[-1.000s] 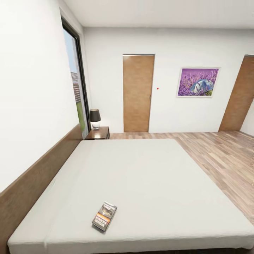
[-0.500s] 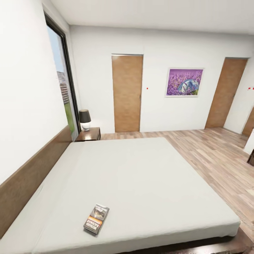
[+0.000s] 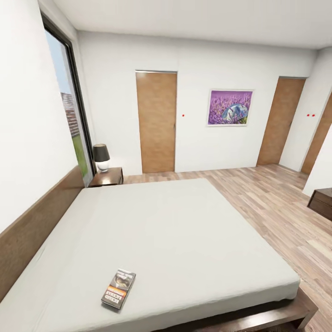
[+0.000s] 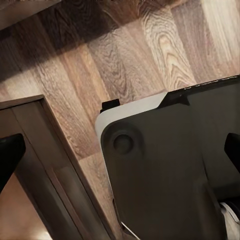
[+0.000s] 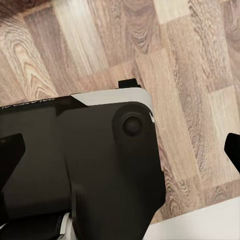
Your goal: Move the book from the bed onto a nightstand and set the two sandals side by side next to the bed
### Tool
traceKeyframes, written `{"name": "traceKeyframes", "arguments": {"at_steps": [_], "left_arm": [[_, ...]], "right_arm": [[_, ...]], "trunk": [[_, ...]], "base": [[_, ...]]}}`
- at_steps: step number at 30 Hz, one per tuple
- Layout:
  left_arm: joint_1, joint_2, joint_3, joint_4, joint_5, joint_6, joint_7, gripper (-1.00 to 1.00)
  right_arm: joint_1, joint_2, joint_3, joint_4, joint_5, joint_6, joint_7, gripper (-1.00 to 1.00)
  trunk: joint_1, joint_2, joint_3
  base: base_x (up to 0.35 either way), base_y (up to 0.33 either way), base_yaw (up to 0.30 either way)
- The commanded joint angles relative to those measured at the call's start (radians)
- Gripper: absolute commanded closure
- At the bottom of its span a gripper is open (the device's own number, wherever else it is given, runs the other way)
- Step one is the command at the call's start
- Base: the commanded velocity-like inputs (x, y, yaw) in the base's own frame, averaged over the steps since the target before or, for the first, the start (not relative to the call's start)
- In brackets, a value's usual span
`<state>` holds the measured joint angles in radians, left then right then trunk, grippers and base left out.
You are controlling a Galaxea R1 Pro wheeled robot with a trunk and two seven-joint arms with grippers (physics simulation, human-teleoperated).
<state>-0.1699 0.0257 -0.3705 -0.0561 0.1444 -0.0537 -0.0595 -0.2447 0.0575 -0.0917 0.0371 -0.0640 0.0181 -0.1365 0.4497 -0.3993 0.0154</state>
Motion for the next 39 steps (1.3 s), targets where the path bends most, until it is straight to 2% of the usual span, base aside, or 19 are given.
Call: {"name": "traceKeyframes", "arguments": {"at_steps": [1, 21, 39], "left_arm": [[0.000, 0.000, -0.008, 0.001, 0.010, -0.003, -0.003, -1.00], [0.000, 0.000, -0.008, 0.001, 0.011, -0.003, -0.003, -1.00], [0.000, 0.000, -0.010, 0.001, 0.010, -0.003, -0.003, -1.00]], "right_arm": [[-0.001, 0.000, -0.007, 0.001, -0.003, 0.000, -0.003, -1.00], [-0.001, 0.005, -0.006, 0.001, 0.000, 0.000, -0.003, -1.00], [-0.001, 0.005, -0.006, 0.001, 0.001, 0.000, -0.003, -1.00]], "trunk": [[0.000, -0.001, 0.000], [0.000, -0.001, 0.000], [0.000, -0.001, 0.000]], "base": [[0.000, 0.000, -0.035], [0.004, 0.001, -0.013], [0.114, 0.062, 0.000]]}}
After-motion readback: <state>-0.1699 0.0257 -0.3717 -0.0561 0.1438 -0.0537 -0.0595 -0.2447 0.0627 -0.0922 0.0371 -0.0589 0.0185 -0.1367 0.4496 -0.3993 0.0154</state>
